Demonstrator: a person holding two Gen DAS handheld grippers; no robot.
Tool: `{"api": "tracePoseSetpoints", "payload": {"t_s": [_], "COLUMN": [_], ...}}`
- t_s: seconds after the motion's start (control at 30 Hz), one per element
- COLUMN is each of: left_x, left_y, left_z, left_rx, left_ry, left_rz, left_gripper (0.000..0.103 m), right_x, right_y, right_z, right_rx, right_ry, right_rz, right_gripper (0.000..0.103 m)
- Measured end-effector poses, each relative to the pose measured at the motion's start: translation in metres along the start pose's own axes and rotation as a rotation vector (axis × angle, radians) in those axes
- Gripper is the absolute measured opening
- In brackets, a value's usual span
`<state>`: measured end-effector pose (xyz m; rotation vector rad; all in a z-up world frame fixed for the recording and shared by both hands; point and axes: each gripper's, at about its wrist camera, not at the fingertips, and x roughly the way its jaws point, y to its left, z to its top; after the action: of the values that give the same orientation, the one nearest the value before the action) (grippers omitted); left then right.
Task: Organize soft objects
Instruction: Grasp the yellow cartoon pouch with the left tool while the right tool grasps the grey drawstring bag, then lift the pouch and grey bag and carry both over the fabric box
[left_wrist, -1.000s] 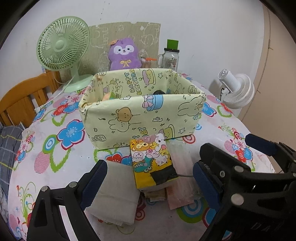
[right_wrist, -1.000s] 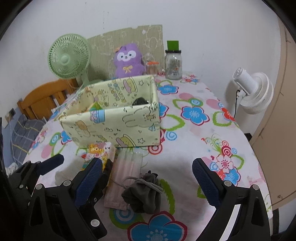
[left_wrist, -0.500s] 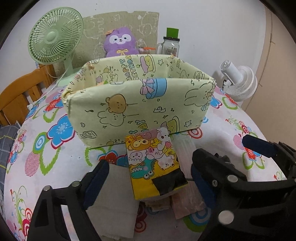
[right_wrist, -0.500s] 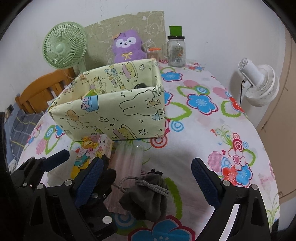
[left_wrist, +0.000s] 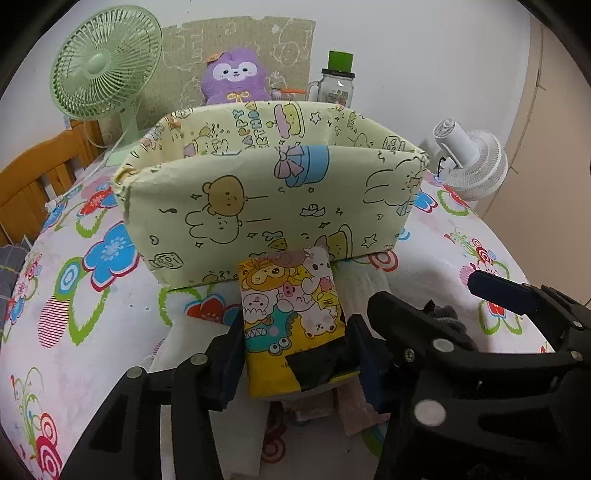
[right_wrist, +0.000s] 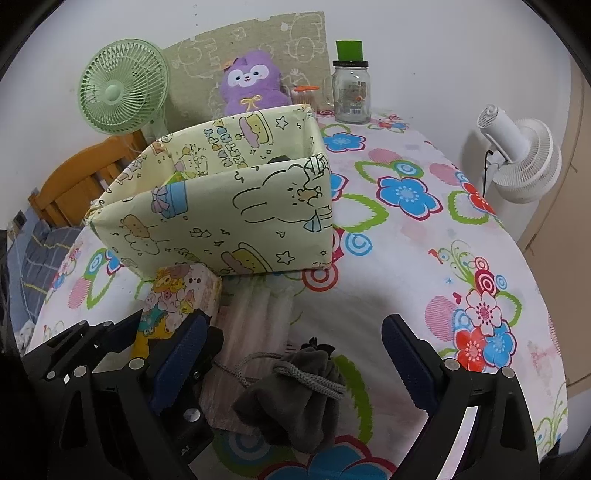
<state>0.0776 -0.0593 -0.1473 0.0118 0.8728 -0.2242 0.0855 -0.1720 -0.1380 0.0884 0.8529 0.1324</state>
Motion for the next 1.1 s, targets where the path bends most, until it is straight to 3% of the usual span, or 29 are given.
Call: {"api": "tracePoseSetpoints", "payload": {"t_s": [0.5, 0.73, 1.1], "left_x": [-0.011, -0.010, -0.016], "left_y": [-0.015, -0.018, -0.019], "left_z": [-0.020, -0.020, -0.014], "left_rx": [0.032, 0.046, 0.045], "left_ry": [-0.007, -0.004, -0.016], "left_rz": [0.024, 0.038, 0.033], "left_gripper": [0.053, 0.053, 0.052], "right_x": [-0.004, 0.000, -0.006], "right_y": [-0.009, -0.015, -0.008], "right_z": [-0.023, -0.027, -0.019], "right_rx": [0.032, 0.086, 0.055], "right_ry": [0.017, 0.042, 0.017], "right_rz": [-0.007, 0.052, 0.025], "right_gripper": [0.095, 0.064, 0.052]}}
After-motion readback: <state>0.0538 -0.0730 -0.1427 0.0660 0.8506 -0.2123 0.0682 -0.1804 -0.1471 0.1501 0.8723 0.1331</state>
